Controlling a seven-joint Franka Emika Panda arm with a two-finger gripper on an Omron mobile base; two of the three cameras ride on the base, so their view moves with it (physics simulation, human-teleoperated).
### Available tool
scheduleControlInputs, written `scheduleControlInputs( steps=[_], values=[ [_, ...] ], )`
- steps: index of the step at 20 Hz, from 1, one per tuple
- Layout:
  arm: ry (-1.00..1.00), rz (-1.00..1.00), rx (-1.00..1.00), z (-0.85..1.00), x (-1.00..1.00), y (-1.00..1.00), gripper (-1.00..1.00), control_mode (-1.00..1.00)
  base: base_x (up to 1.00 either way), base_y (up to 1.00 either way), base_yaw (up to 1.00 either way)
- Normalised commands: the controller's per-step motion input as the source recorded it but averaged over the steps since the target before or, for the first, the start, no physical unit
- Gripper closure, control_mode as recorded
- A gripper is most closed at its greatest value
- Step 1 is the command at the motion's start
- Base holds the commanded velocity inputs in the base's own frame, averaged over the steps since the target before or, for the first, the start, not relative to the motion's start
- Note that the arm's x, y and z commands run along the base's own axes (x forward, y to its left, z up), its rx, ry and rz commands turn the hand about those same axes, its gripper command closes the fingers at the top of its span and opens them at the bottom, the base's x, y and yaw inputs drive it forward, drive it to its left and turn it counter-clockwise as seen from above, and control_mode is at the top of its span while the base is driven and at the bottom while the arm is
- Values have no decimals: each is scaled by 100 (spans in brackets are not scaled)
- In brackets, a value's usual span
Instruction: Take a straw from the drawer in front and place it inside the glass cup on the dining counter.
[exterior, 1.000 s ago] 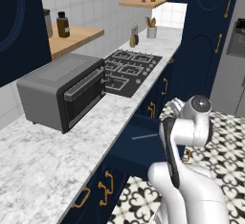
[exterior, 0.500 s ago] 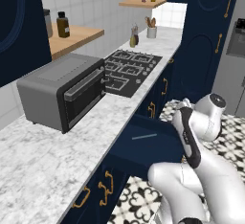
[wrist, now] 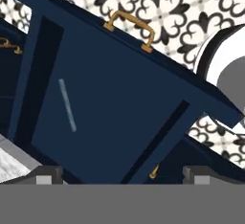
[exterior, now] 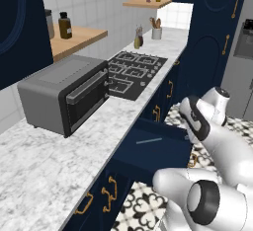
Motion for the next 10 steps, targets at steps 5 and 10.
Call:
scheduleControlInputs(
  steps=[5, 10],
  values=[
    [-3, 0, 4, -53, 19, 5, -100, -100, 0, 0, 0],
    [3, 0, 0, -46, 40, 27, -100, -100, 0, 0, 0]
  ],
)
